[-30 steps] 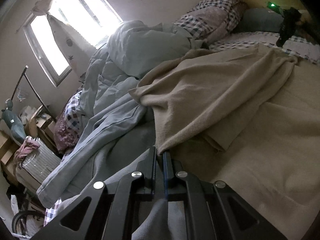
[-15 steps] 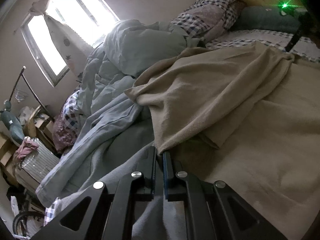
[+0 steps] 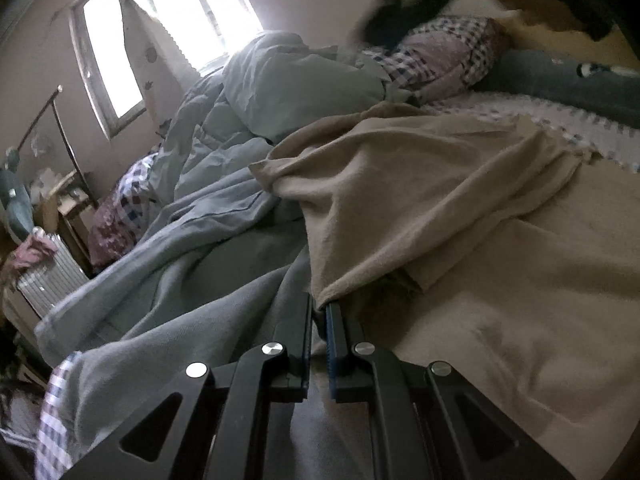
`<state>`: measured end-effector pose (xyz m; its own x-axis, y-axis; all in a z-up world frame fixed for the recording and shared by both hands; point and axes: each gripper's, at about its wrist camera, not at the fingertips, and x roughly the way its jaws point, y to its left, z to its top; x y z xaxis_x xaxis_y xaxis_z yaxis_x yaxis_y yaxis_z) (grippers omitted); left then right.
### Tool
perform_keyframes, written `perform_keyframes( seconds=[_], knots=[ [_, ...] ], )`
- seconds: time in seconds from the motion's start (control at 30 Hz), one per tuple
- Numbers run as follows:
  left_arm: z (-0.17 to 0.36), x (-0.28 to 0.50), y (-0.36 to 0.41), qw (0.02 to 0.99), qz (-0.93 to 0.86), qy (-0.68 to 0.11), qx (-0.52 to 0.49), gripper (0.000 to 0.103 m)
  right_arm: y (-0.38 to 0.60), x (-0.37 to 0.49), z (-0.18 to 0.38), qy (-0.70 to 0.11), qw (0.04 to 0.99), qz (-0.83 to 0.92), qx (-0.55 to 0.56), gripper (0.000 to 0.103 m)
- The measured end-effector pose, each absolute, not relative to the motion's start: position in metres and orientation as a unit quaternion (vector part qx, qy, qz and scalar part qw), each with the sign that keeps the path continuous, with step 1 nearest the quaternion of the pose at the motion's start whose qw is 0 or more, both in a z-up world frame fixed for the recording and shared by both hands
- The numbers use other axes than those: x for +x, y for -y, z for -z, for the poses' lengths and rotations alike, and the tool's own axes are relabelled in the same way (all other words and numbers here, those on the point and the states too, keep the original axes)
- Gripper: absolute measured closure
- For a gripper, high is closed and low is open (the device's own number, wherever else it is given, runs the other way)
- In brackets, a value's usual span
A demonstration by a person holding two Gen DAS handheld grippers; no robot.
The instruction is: Fold clothes
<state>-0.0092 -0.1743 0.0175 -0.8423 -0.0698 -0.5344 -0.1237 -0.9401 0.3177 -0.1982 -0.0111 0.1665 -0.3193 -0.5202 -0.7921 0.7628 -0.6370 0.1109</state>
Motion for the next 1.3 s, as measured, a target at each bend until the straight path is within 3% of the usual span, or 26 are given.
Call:
perform_keyframes(
  seconds=[0.17, 0.27, 0.67, 0.73, 0.77, 0.97, 1.3],
  knots=[
    [-0.016, -0.008, 0.181, 0.029, -0.948, -0.148, -0.279, 0.097, 0.128, -0.215, -0.149, -0.181, 0.421, 0.759, 0.463, 0.06],
    [-0.016, -0.009, 0.184, 0.038, -0.949, -0.136, -0.281, 0.097, 0.174, -0.236, -0.128, -0.201, 0.386, 0.756, 0.489, 0.06],
    [-0.018, -0.003, 0.193, 0.057, -0.955, -0.107, -0.27, 0.097, 0.224, -0.257, -0.084, -0.287, 0.26, 0.765, 0.514, 0.062],
    [-0.018, -0.003, 0.194, 0.057, -0.956, -0.103, -0.27, 0.097, 0.221, -0.26, -0.083, -0.289, 0.256, 0.767, 0.513, 0.084],
    [-0.018, -0.004, 0.195, 0.057, -0.956, -0.102, -0.271, 0.097, 0.218, -0.263, -0.083, -0.284, 0.254, 0.768, 0.515, 0.103],
    [-0.016, -0.006, 0.201, 0.039, -0.955, -0.089, -0.279, 0.098, 0.207, -0.286, -0.109, -0.236, 0.267, 0.798, 0.487, 0.103],
    [-0.009, -0.014, 0.205, 0.031, -0.948, -0.082, -0.305, 0.097, 0.236, -0.299, -0.091, -0.264, 0.254, 0.81, 0.458, 0.103]
  ],
)
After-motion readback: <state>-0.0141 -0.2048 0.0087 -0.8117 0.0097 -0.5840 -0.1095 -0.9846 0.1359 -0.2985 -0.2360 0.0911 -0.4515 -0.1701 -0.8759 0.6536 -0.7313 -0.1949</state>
